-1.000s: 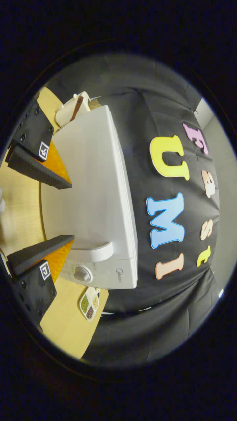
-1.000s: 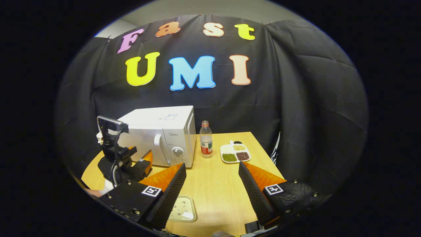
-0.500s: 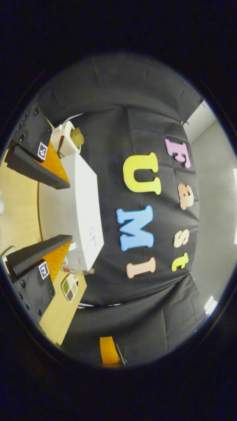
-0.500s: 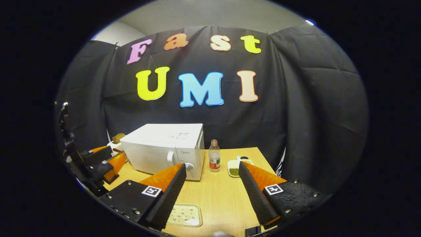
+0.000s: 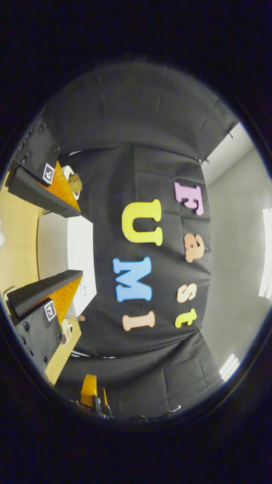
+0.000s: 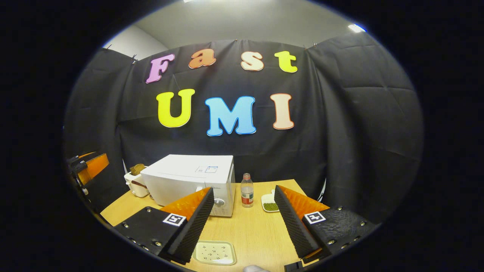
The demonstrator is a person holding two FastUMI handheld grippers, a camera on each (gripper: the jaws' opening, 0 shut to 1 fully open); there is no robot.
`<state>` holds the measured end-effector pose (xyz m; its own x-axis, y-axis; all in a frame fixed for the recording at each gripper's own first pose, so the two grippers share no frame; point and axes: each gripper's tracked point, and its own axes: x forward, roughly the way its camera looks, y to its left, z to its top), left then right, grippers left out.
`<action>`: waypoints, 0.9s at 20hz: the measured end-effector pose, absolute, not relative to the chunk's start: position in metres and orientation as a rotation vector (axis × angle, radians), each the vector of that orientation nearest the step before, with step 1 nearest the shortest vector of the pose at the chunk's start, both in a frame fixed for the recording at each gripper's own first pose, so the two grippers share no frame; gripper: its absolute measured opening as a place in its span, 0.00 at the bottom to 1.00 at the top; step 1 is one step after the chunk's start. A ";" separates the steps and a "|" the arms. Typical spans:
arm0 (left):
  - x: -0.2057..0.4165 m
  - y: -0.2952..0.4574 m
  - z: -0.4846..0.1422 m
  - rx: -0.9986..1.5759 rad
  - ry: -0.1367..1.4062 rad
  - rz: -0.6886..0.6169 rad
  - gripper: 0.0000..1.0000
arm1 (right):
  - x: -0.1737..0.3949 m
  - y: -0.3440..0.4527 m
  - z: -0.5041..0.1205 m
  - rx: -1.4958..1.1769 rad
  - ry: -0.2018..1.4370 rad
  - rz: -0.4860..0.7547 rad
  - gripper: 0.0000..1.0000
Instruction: Open the microwave oven with the left hand, put the food in, and close the microwave oven.
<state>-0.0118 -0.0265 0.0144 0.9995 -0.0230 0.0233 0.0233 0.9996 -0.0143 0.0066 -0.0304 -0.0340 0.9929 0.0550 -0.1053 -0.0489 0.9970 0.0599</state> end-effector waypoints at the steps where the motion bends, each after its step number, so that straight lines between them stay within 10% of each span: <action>1: -0.014 -0.023 0.014 -0.007 -0.021 -0.024 0.95 | 0.004 -0.032 -0.030 0.057 0.095 0.042 0.98; 18: -0.035 -0.005 0.024 -0.043 -0.021 -0.038 0.95 | -0.022 -0.025 0.008 0.051 -0.006 0.011 0.98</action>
<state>-0.0346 -0.0049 0.0241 0.9991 -0.0376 0.0219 0.0385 0.9984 -0.0422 -0.0223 -0.0251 0.0075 0.9999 0.0107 0.0061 -0.0110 0.9986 0.0508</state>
